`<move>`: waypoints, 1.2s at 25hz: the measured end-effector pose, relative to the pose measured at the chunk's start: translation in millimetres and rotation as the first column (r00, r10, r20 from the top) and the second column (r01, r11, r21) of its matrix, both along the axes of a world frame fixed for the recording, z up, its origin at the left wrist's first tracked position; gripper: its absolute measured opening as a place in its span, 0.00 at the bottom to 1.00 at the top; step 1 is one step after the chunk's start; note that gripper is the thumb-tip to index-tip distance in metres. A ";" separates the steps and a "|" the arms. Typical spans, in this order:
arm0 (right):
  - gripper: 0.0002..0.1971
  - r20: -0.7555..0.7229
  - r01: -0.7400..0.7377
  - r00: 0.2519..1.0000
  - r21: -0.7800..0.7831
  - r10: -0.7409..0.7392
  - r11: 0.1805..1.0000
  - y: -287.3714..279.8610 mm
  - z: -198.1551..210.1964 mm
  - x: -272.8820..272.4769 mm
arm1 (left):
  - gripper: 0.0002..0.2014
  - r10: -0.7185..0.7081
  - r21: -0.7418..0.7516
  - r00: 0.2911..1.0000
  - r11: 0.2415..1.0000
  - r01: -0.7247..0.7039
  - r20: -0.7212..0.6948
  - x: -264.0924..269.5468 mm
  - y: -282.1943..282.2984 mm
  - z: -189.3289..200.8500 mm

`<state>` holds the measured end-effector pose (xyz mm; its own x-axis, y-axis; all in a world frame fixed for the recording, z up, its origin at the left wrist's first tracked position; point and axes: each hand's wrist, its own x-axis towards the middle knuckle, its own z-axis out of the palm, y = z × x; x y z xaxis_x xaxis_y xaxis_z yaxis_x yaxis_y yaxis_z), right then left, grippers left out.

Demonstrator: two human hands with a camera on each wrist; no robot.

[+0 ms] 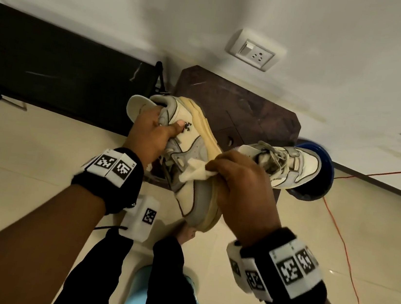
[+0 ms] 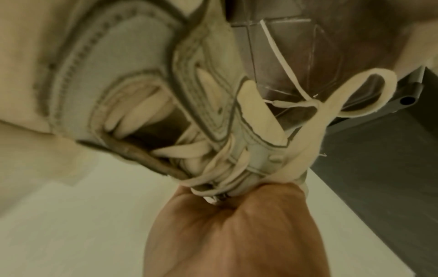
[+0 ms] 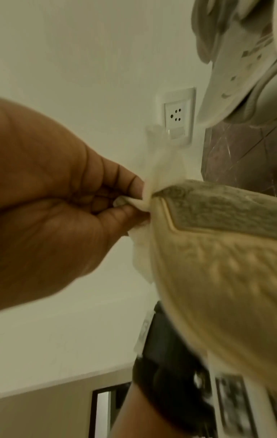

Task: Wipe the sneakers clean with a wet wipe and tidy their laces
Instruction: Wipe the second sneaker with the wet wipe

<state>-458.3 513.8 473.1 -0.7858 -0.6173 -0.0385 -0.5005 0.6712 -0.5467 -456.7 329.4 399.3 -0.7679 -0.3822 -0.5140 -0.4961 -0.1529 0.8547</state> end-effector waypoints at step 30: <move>0.13 -0.325 0.191 0.918 -0.139 -0.227 0.972 25.9 143.3 20.9 | 0.22 0.069 0.175 0.935 0.975 -0.137 0.348 28.3 -3.8 123.6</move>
